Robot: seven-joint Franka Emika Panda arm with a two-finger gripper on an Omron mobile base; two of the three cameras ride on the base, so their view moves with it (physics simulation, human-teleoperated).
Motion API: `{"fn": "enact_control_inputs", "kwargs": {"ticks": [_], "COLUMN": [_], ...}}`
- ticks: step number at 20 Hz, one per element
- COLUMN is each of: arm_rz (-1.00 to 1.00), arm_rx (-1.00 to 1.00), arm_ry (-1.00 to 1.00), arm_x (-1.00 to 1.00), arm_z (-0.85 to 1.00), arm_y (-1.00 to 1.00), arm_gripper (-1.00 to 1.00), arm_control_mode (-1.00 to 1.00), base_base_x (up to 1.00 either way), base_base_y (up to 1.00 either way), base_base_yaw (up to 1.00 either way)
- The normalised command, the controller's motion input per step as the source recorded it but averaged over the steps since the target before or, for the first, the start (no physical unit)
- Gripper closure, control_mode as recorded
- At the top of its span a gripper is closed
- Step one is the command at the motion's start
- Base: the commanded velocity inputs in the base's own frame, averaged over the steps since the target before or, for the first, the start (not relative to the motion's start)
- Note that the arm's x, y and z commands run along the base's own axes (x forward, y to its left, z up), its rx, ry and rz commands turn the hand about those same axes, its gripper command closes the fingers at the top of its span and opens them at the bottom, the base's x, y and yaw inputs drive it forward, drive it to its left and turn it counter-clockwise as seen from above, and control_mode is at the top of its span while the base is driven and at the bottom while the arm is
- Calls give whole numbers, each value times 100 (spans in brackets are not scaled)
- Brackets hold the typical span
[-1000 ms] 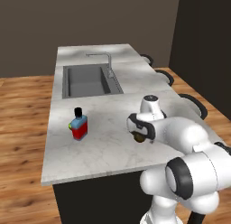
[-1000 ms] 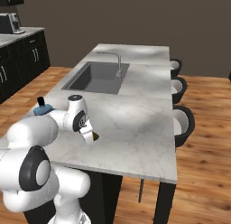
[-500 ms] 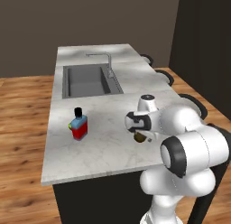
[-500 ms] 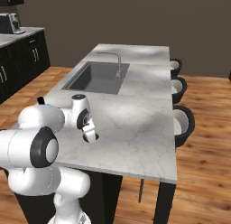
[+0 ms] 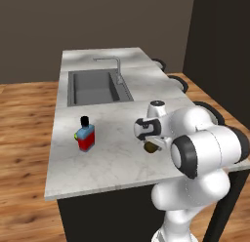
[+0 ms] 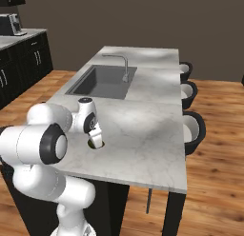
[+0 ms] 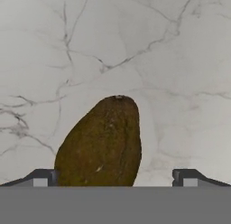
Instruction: Place the liquor on the top shelf of the fridge to keep it out of children's reach, and place the kiwi and avocado on lower shelves for easy access.
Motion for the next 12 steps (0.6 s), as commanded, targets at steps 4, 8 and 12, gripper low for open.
{"fn": "enact_control_inputs", "kwargs": {"ticks": [4,8,12], "arm_rz": [0,0,0], "arm_rx": [0,0,0], "arm_ry": [0,2,5], "arm_x": [11,0,0], "arm_z": [-14,-32,-40], "arm_y": [0,0,0], "arm_gripper": [-100,-100,-100], "arm_control_mode": [-100,-100,-100], "base_base_x": [0,0,0], "base_base_y": [0,0,0], "base_base_yaw": [0,0,0]}}
